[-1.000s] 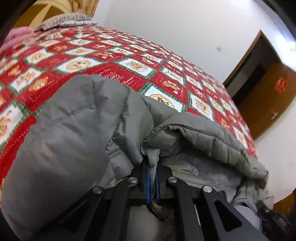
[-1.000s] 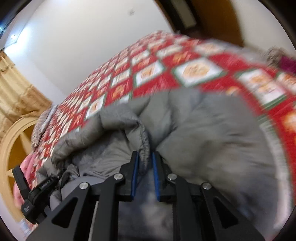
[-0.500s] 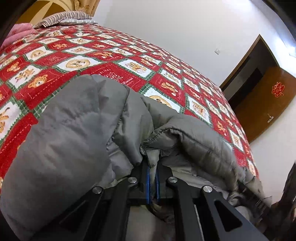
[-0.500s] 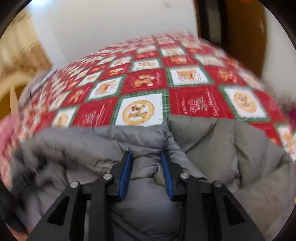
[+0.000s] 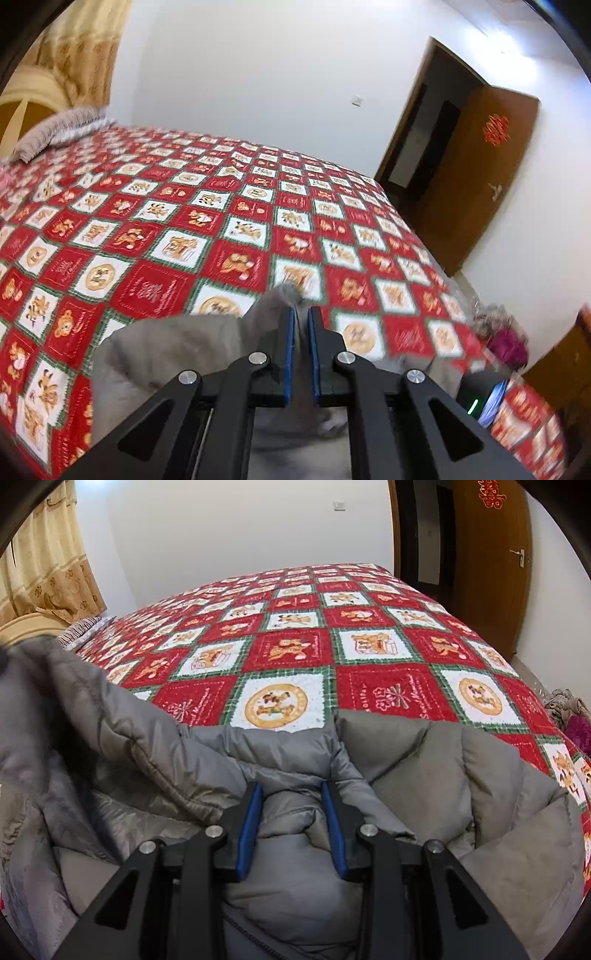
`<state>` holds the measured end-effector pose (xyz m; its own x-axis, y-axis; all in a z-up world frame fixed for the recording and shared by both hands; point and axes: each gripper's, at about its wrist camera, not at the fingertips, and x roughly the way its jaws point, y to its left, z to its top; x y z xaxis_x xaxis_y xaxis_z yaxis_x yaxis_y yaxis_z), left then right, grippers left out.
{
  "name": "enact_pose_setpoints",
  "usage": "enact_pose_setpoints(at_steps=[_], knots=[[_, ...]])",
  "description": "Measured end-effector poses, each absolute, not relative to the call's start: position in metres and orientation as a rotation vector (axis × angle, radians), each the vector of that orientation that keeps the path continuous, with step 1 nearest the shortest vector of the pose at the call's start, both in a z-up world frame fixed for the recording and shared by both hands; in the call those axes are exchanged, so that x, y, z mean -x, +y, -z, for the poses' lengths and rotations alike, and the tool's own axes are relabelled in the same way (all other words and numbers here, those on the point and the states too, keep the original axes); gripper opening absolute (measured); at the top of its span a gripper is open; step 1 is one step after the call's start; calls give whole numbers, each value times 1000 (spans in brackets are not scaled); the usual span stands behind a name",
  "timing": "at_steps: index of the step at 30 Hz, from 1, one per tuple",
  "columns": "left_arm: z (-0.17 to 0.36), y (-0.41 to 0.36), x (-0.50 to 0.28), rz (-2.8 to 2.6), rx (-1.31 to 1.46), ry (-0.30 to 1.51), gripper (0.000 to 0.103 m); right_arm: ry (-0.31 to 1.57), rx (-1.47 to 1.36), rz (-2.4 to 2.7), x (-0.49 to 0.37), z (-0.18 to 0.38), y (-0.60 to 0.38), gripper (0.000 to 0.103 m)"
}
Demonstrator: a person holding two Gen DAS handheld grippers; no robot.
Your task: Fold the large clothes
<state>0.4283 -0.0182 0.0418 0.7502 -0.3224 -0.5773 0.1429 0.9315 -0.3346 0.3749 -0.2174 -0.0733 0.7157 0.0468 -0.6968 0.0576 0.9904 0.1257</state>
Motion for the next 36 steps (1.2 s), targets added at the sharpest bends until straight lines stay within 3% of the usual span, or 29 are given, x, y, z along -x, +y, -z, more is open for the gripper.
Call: enact_pose_setpoints(at_steps=[7, 12, 17, 22, 28, 33, 36], knots=[[-39, 5, -414, 225, 382, 642, 8, 769, -161, -5, -375, 74, -219, 37], [-45, -17, -448, 229, 310, 655, 9, 762, -169, -12, -374, 73, -221, 37], [3, -40, -495, 118, 213, 835, 14, 756, -189, -22, -372, 73, -223, 37], [90, -10, -456, 17, 247, 897, 11, 748, -233, -50, -371, 73, -229, 38], [95, -1, -445, 35, 284, 835, 10, 739, -212, -21, -369, 69, -224, 38], [98, 2, -445, 51, 313, 819, 10, 648, -1, -36, -356, 32, -177, 43], [97, -3, -444, 42, 290, 818, 10, 728, 55, -85, -376, 38, -151, 43]])
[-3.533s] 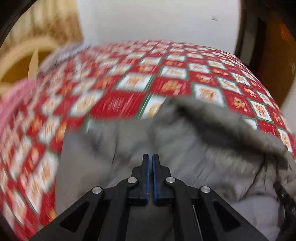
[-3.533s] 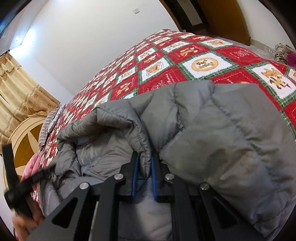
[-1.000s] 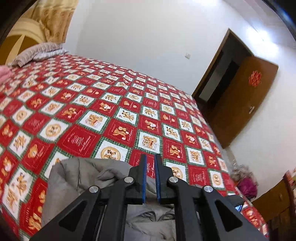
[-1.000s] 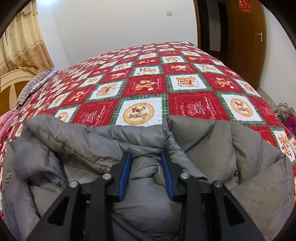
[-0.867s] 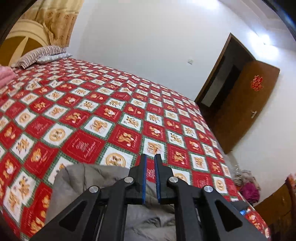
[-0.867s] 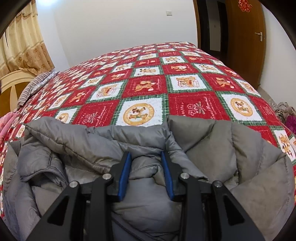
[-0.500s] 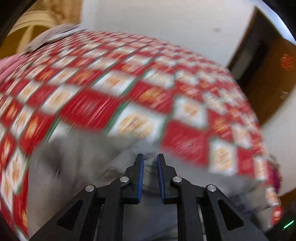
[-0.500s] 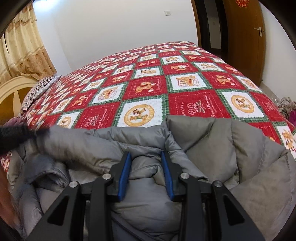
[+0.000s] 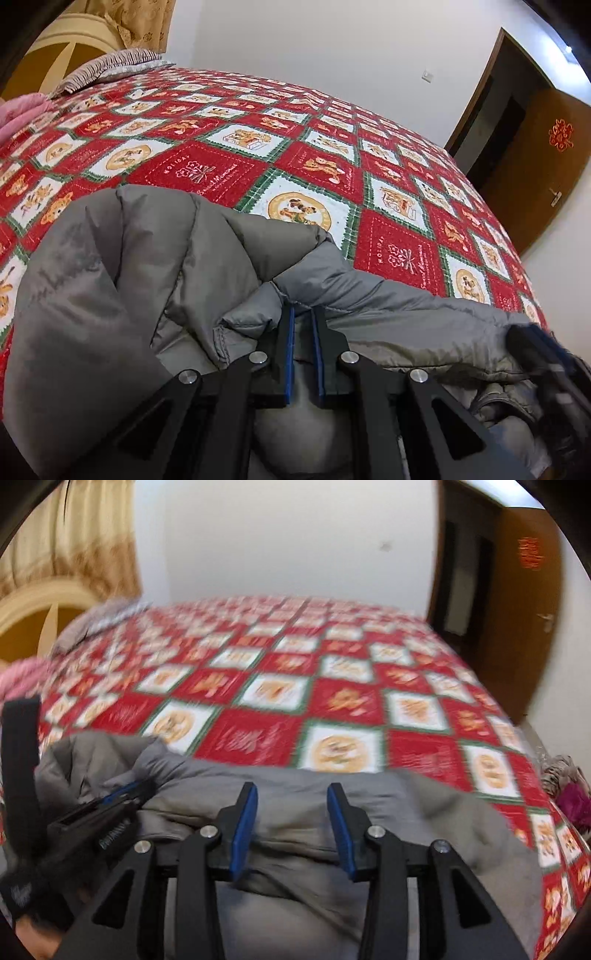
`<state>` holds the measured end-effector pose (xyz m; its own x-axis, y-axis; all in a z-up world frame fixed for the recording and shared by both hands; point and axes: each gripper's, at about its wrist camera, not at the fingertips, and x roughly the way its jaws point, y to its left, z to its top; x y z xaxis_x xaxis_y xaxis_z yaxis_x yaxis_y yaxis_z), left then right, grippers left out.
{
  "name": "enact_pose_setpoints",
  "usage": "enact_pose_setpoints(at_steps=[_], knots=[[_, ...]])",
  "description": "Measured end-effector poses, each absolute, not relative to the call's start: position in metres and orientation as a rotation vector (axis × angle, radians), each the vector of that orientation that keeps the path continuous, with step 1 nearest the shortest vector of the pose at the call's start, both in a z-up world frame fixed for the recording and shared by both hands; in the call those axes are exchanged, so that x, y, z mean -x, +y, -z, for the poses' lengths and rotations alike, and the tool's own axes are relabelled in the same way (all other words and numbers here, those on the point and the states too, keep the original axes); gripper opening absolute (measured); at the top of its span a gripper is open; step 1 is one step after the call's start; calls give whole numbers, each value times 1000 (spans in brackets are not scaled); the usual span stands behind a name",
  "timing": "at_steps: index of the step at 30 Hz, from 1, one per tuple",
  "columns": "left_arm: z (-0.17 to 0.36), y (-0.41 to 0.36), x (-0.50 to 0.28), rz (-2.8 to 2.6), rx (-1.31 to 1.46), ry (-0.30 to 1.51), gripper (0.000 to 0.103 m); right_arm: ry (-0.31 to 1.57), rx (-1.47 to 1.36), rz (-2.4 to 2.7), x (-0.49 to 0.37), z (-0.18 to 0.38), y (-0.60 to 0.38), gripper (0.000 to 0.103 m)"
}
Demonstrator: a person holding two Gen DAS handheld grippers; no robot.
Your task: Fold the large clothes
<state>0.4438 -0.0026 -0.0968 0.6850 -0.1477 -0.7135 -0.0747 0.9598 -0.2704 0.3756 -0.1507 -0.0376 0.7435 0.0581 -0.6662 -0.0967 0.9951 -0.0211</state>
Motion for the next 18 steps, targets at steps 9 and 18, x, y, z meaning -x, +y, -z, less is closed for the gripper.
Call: enact_pose_setpoints(at_steps=[9, 18], knots=[[97, -6, -446, 34, 268, 817, 10, 836, 54, -90, -402, 77, -148, 43], [72, 36, -413, 268, 449, 870, 11, 669, -276, -117, -300, 2, -212, 50]])
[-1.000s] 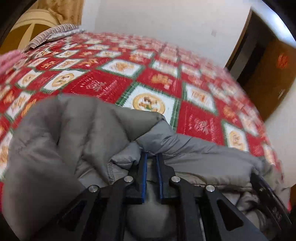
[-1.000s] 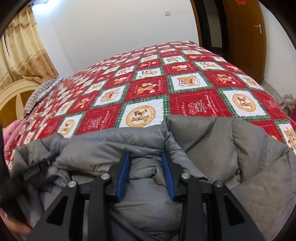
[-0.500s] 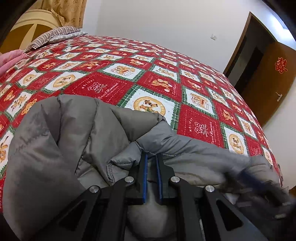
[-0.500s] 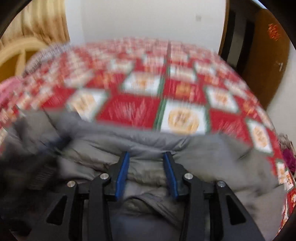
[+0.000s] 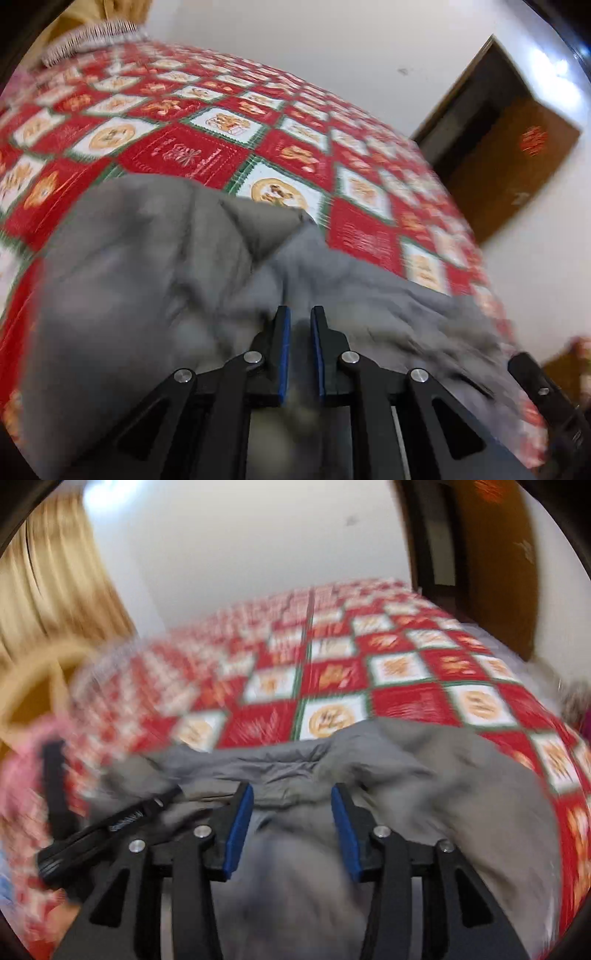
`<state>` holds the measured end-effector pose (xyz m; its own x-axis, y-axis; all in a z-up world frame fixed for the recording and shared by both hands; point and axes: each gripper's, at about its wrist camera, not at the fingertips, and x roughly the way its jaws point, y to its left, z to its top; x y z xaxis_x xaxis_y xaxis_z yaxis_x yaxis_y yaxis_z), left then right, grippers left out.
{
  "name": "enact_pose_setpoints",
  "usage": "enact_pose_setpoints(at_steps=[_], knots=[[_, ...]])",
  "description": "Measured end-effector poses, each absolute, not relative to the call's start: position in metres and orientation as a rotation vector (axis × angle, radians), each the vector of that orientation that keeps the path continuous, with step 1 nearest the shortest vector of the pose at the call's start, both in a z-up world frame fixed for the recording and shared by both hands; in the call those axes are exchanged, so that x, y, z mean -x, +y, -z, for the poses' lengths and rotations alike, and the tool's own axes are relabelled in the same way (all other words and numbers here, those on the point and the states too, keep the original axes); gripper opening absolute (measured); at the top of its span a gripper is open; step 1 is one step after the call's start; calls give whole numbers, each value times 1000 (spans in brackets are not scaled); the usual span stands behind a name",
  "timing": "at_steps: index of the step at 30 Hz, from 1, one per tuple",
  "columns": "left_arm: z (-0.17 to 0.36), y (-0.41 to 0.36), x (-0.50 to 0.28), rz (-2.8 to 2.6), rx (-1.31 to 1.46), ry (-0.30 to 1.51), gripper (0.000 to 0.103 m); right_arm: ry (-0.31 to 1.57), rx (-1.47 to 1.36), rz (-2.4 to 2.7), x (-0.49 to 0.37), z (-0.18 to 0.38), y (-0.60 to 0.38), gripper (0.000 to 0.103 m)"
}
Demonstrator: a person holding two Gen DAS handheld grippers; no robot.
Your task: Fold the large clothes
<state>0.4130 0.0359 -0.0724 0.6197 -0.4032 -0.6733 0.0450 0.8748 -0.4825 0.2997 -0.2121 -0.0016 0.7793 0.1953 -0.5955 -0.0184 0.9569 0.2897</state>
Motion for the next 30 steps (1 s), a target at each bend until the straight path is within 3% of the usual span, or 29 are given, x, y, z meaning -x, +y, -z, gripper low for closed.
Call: enact_pose_setpoints(at_steps=[2, 3, 4, 6, 11, 16, 22, 30], knots=[[49, 59, -373, 295, 467, 803, 14, 594, -296, -103, -239, -27, -238, 58], [36, 73, -345, 320, 454, 775, 30, 563, -292, -95, -212, -37, -248, 59], [24, 86, -315, 352, 428, 758, 55, 536, -287, -87, -181, -48, -256, 61], [8, 110, -267, 373, 392, 713, 78, 495, -272, -65, -120, -67, -271, 63], [-16, 173, -151, 366, 350, 655, 79, 471, -255, 23, 7, -92, -292, 73], [-10, 209, -72, 317, 268, 722, 79, 511, -299, 25, 83, -90, -294, 74], [6, 201, -1, 442, 114, 767, 80, 637, -250, -28, 113, -48, -269, 74], [-13, 194, 27, 518, 0, 711, 80, 779, -236, -59, 128, 11, -249, 71]])
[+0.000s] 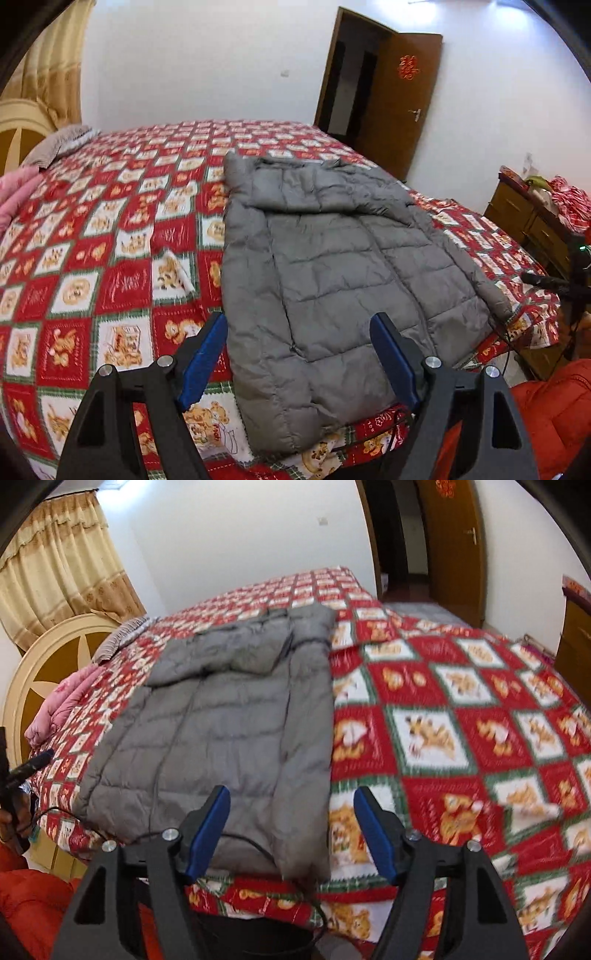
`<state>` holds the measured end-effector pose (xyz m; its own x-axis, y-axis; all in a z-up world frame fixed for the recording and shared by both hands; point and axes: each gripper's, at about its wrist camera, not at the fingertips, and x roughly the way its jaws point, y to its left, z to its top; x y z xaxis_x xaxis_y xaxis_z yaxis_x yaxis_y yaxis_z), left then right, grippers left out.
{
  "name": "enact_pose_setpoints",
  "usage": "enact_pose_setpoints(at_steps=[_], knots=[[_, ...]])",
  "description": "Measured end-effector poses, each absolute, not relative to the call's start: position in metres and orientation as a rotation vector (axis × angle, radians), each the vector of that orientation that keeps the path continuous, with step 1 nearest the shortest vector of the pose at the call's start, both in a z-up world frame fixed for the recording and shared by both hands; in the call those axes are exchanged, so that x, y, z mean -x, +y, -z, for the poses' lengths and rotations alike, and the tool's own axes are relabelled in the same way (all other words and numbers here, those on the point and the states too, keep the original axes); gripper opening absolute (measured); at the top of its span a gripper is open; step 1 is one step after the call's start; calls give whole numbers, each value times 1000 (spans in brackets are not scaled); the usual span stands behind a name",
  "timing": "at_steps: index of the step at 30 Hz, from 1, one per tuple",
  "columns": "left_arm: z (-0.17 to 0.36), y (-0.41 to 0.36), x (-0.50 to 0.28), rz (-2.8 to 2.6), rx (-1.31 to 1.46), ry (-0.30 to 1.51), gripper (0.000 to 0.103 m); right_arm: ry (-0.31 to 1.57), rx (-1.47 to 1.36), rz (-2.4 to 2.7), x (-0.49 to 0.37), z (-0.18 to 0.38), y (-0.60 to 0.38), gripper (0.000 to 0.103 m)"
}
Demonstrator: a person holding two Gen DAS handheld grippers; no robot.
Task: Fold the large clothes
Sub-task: 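Release the folded jacket and withdraw both tools above it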
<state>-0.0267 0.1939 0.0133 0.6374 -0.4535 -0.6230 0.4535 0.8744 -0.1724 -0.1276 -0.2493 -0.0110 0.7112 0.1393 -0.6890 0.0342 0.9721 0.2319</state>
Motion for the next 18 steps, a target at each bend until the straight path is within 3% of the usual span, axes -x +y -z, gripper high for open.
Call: enact_pose_setpoints(at_steps=[3, 5, 7, 13, 16, 18], knots=[[-21, 206, 35, 488, 10, 711, 80, 828, -256, -51, 125, 23, -252, 62], [-46, 222, 45, 435, 9, 623, 80, 813, -252, -54, 129, 17, -254, 49], [-91, 254, 63, 376, 37, 490, 80, 756, -248, -54, 138, 0, -256, 49], [-173, 346, 101, 166, 47, 417, 81, 446, -200, -42, 188, -95, -272, 50], [-175, 367, 116, 145, 97, 383, 90, 416, -259, -88, 193, -117, -282, 55], [-158, 362, 114, 185, 104, 403, 90, 439, -280, -116, 186, -116, -281, 55]])
